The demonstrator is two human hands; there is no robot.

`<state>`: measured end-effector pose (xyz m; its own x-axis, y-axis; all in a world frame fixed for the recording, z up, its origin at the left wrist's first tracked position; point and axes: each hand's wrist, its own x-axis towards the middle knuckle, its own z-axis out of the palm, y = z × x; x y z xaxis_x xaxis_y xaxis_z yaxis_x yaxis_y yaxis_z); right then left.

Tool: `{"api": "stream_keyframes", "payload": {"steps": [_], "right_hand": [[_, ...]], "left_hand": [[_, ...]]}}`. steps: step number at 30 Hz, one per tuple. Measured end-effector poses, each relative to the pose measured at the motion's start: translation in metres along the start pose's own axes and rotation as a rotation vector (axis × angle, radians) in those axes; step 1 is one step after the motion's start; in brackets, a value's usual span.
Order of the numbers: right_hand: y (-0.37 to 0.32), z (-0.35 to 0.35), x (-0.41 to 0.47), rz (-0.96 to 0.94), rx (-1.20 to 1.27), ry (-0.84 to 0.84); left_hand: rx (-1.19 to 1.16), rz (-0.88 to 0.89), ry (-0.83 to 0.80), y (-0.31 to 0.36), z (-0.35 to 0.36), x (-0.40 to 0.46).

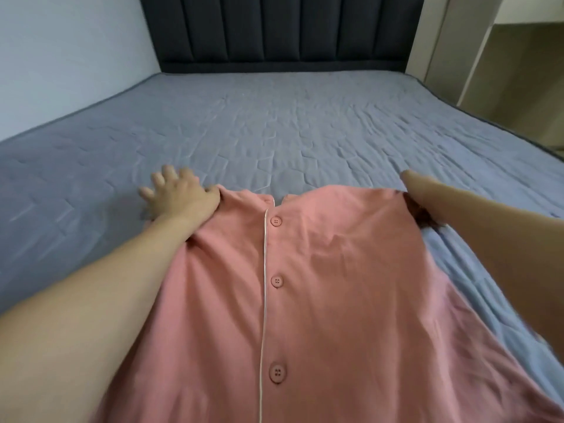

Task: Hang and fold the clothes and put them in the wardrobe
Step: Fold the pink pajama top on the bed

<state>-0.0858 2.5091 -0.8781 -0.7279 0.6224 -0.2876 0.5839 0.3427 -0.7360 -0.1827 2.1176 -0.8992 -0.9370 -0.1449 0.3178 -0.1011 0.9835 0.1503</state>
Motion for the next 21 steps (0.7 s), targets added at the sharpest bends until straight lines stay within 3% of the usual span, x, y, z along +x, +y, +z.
{"api": "stream_keyframes", "payload": {"steps": [1, 2, 3, 5, 6, 9, 12, 13, 14, 15, 16, 17, 19, 20, 21], "right_hand": [[-0.007, -0.003, -0.003, -0.014, -0.061, -0.023], [-0.014, -0.006, -0.007, -0.033, -0.105, -0.05], [-0.022, -0.007, -0.011, -0.046, -0.135, -0.079], [-0.035, -0.01, -0.02, 0.01, -0.06, -0.257], [-0.04, -0.01, -0.027, 0.043, -0.017, -0.395], [-0.049, -0.017, -0.044, -0.023, -0.023, -0.71], [-0.052, -0.023, -0.081, -0.178, -0.176, -0.954], [-0.051, -0.024, -0.092, -0.211, -0.288, -1.031], [-0.049, -0.026, -0.105, -0.23, -0.387, -1.106], [-0.047, -0.025, -0.115, -0.223, -0.443, -1.148], [-0.047, -0.023, -0.123, -0.208, -0.439, -1.1], [-0.046, -0.02, -0.128, -0.234, -0.381, -0.944], [-0.041, -0.01, -0.129, -0.361, -0.39, -0.519], [-0.038, -0.006, -0.13, -0.401, -0.509, -0.401], [-0.035, 0.001, -0.133, -0.408, -0.641, -0.384]], "left_hand": [[-0.018, 0.193, 0.079, 0.004, 0.0, 0.002], [-0.061, 0.364, 0.024, 0.011, -0.003, 0.006], [-0.109, 0.445, -0.132, 0.018, -0.008, 0.007], [-0.095, 0.382, -0.494, 0.03, -0.022, 0.006], [-0.091, 0.371, -0.589, 0.034, -0.029, 0.004], [-0.187, 0.558, -0.599, 0.041, -0.06, -0.013], [-0.043, 0.939, -0.413, 0.022, -0.094, -0.06], [0.043, 1.0, -0.526, 0.013, -0.104, -0.075], [0.058, 0.943, -0.774, 0.002, -0.114, -0.091], [-0.017, 0.798, -1.036, -0.004, -0.123, -0.102], [-0.109, 0.68, -1.135, -0.007, -0.129, -0.105], [-0.212, 0.621, -1.056, -0.006, -0.129, -0.1], [-0.299, 0.571, -0.583, 0.006, -0.127, -0.078], [-0.256, 0.554, -0.394, 0.012, -0.122, -0.069], [-0.193, 0.517, -0.35, 0.017, -0.112, -0.06]]}}
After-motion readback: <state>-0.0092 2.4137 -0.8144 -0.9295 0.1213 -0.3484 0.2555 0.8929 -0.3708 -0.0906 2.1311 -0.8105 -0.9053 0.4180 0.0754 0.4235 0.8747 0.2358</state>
